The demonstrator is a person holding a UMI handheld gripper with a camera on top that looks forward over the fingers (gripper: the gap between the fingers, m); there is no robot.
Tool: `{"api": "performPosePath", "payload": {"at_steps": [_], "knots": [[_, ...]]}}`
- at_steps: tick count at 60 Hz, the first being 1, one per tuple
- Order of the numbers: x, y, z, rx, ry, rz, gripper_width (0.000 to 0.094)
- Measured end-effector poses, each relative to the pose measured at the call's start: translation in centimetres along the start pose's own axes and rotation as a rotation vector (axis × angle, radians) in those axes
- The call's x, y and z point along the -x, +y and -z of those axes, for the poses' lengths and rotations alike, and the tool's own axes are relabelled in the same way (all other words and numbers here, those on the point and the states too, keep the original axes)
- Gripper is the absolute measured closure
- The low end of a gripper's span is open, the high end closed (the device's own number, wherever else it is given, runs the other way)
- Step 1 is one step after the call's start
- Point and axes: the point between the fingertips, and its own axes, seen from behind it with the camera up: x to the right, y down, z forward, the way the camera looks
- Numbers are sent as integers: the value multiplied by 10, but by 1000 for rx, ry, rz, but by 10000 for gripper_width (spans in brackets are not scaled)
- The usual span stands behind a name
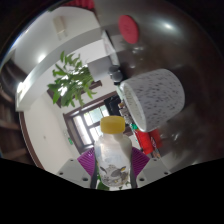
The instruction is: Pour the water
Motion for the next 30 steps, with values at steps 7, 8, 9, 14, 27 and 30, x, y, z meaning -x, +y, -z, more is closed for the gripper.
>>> {"api": "performPosePath", "payload": {"at_steps": [7, 8, 9, 14, 27, 30], "knots": [[13, 27, 4, 61, 57, 353, 477], [14, 30, 4, 77, 73, 429, 476], [16, 33, 4, 90, 89, 509, 477], [31, 28, 10, 114, 136, 943, 477], [100, -37, -1, -54, 330, 1804, 478], [107, -71, 1, -94, 370, 1902, 476]]}}
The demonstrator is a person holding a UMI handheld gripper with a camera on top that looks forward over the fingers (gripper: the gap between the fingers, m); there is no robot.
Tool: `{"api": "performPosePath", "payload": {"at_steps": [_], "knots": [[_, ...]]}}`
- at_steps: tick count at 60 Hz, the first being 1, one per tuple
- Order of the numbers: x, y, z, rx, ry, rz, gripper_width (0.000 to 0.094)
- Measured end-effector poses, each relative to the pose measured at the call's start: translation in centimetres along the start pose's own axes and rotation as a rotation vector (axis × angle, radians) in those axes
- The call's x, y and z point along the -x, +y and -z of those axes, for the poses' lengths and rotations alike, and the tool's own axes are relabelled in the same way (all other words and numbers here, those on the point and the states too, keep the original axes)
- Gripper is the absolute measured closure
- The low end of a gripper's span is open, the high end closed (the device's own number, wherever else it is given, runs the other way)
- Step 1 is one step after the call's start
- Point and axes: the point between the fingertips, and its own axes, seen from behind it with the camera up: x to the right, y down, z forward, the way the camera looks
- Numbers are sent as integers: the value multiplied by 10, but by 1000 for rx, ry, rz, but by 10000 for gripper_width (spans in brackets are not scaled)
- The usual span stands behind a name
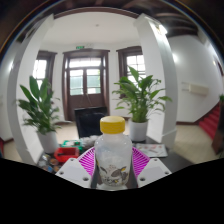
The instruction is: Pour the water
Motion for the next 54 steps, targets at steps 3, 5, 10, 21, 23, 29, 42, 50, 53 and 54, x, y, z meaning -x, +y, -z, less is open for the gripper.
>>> {"api": "performPosePath", "payload": {"at_steps": [3, 5, 10, 21, 23, 29, 42, 50, 53, 54], "knots": [[-16, 1, -4, 11, 66, 58, 476], [-34, 6, -9, 18, 104, 88, 476], [-74, 25, -17, 50, 188, 127, 474], [-137, 86, -45, 134, 264, 101, 476], [-145, 96, -48, 146, 268, 93, 474], [-157, 123, -58, 176, 269, 77, 474], [-164, 141, -59, 153, 255, -3, 465], [-166, 140, -60, 141, 241, -21, 389], [-169, 142, -58, 146, 256, -26, 348], [-170, 145, -57, 155, 262, -24, 325]]}}
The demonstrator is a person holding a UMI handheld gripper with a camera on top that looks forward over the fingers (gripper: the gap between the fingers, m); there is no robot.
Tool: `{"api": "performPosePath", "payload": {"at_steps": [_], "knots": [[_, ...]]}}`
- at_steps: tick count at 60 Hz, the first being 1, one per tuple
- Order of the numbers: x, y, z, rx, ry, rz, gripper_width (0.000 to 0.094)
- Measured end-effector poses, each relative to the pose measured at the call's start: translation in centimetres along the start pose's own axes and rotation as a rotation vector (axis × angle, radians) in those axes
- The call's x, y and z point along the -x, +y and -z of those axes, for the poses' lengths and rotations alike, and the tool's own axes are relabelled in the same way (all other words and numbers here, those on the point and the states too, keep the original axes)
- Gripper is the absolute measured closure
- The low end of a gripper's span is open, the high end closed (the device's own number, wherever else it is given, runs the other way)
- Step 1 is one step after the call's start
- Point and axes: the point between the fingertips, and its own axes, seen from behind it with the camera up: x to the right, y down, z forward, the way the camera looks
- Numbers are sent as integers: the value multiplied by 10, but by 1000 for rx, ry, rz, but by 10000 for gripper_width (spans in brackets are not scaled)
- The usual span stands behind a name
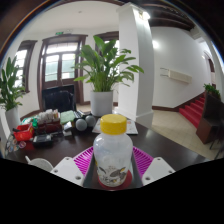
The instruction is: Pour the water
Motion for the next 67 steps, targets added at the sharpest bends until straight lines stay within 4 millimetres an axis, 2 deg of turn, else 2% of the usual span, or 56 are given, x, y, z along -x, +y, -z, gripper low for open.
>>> {"api": "performPosePath", "payload": {"at_steps": [3, 6, 12, 27, 37, 50, 67], "knots": [[-6, 10, 2, 31, 21, 24, 172], [-8, 16, 6, 36, 26, 54, 134], [2, 22, 25, 38, -15, 80, 132], [10, 40, 116, 26, -75, 88, 138], [46, 25, 175, 6, -209, 125, 135], [92, 11, 225, -34, -338, 145, 136], [110, 3, 260, -47, -415, 171, 147]]}}
